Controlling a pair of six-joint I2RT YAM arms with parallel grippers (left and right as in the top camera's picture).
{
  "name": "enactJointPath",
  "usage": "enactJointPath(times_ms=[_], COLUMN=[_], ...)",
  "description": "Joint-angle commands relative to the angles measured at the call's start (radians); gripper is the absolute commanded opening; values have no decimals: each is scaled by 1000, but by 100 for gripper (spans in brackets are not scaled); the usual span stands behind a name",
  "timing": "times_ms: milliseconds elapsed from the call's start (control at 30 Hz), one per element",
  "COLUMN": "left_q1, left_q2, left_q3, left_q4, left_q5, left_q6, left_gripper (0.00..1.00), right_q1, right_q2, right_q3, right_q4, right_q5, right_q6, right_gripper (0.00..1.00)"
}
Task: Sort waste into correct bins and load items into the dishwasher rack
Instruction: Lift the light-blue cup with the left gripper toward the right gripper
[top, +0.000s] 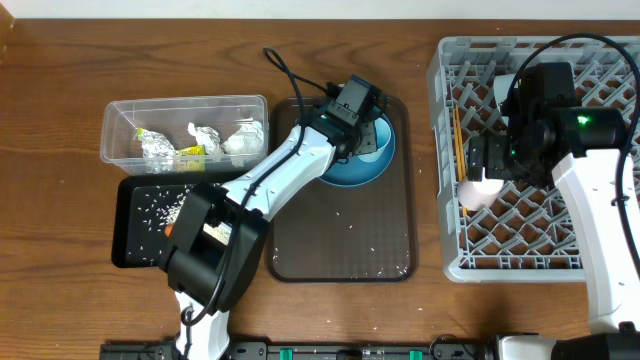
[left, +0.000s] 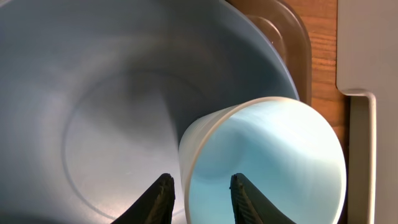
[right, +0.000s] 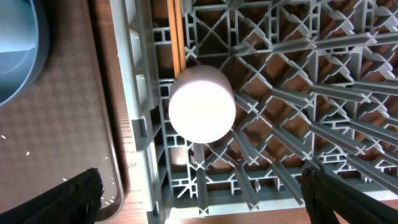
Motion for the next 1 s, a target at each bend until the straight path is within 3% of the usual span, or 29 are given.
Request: enactJointPath(times_ms=[0, 233, 567, 733, 967], left_q1=[4, 4, 57, 134, 319], left_q2=[-28, -38, -216, -388, -556], left_q3=[-5, -5, -5, -5, -5], left_q4=[-8, -8, -55, -100, -129], left_q5=[-15, -15, 14, 283, 925], left_q6=[-1, -1, 0, 4, 60], left_gripper=[31, 6, 6, 6, 6], right_q1=[-19, -19, -19, -19, -19], right_q2=[-5, -5, -5, -5, -5], right_q3=[14, 14, 14, 14, 14], right_q4=[-1, -1, -1, -1, -1], right_q5=[0, 0, 0, 0, 0], right_q6=[-3, -3, -3, -3, -3], right_gripper=[99, 99, 99, 99, 99])
